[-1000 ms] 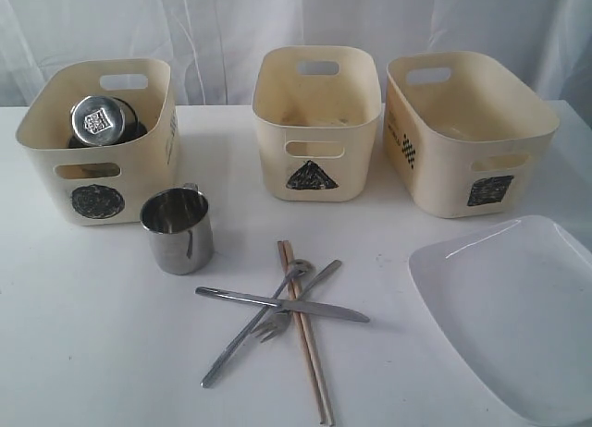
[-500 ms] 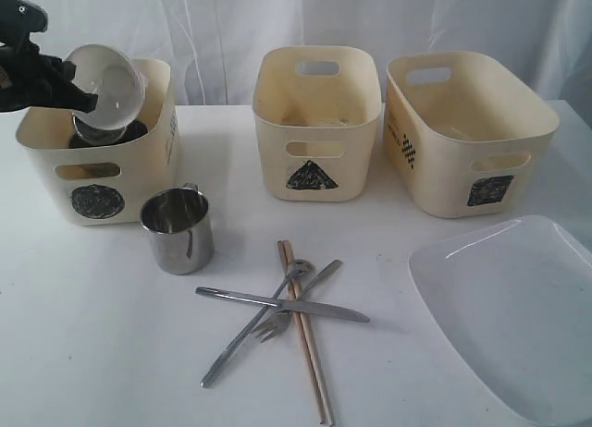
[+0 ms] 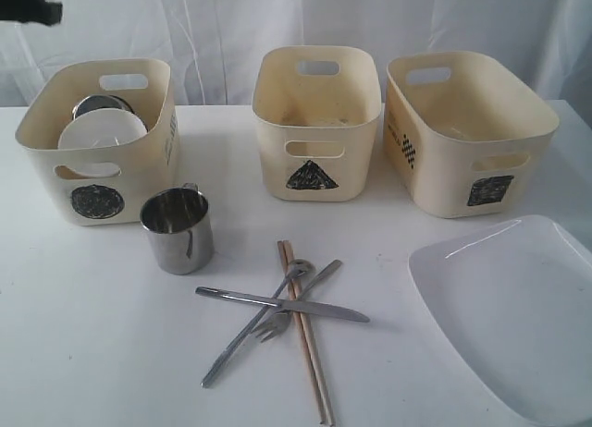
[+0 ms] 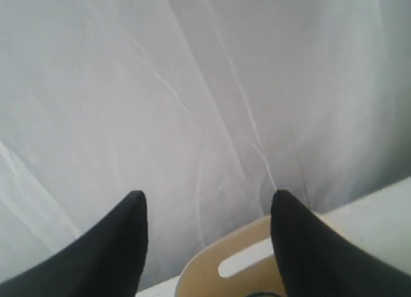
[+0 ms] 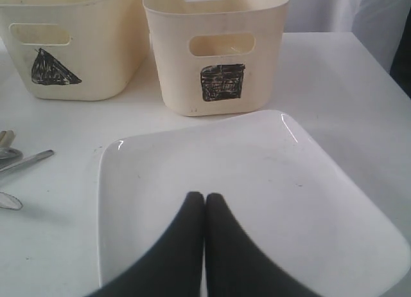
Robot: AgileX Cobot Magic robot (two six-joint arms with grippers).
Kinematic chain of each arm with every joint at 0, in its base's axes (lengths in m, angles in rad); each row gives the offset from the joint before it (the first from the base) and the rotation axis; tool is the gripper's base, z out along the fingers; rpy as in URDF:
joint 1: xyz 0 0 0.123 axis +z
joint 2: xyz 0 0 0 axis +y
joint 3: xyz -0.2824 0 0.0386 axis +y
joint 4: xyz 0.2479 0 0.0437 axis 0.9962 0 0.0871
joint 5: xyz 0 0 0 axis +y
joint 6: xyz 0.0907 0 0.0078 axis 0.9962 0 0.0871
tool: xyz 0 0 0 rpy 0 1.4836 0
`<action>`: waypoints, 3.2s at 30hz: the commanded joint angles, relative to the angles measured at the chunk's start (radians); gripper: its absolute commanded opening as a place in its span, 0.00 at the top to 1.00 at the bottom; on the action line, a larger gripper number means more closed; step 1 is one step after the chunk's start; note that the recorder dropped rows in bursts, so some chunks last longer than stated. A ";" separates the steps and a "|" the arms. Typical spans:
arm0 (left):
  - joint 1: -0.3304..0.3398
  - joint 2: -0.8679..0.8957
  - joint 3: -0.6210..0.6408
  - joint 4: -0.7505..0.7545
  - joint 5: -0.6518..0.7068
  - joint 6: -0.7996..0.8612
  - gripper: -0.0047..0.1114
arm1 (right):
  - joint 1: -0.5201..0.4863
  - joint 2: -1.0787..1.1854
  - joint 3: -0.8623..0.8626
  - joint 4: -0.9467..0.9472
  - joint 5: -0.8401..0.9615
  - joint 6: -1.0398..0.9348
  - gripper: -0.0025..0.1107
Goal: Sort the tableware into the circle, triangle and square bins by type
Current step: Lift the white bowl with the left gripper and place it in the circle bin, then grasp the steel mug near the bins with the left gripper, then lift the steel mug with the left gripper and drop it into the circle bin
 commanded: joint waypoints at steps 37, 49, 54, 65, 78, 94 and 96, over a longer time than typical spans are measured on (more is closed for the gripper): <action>-0.128 0.114 0.373 0.838 -0.120 -1.475 0.54 | -0.005 -0.007 0.002 -0.005 -0.011 0.000 0.98; -0.128 0.194 0.373 0.815 -0.141 -1.475 0.56 | -0.005 -0.007 0.002 -0.005 -0.011 0.000 0.98; -0.128 0.196 0.373 0.820 -0.175 -1.475 0.78 | -0.005 -0.007 0.002 -0.005 -0.011 0.000 0.98; -0.126 0.158 0.373 0.843 -0.425 -1.472 0.96 | -0.005 -0.007 0.002 -0.005 -0.011 0.000 0.98; -0.057 -0.092 0.113 0.758 0.374 -1.248 0.96 | -0.005 -0.007 0.002 -0.005 -0.011 0.000 0.98; -0.057 0.401 -0.383 0.763 0.093 -1.140 0.96 | -0.005 -0.007 0.002 -0.005 -0.011 0.000 0.98; -0.057 0.425 -0.385 0.758 0.048 -1.143 0.96 | -0.005 -0.007 0.002 -0.005 -0.011 0.000 0.98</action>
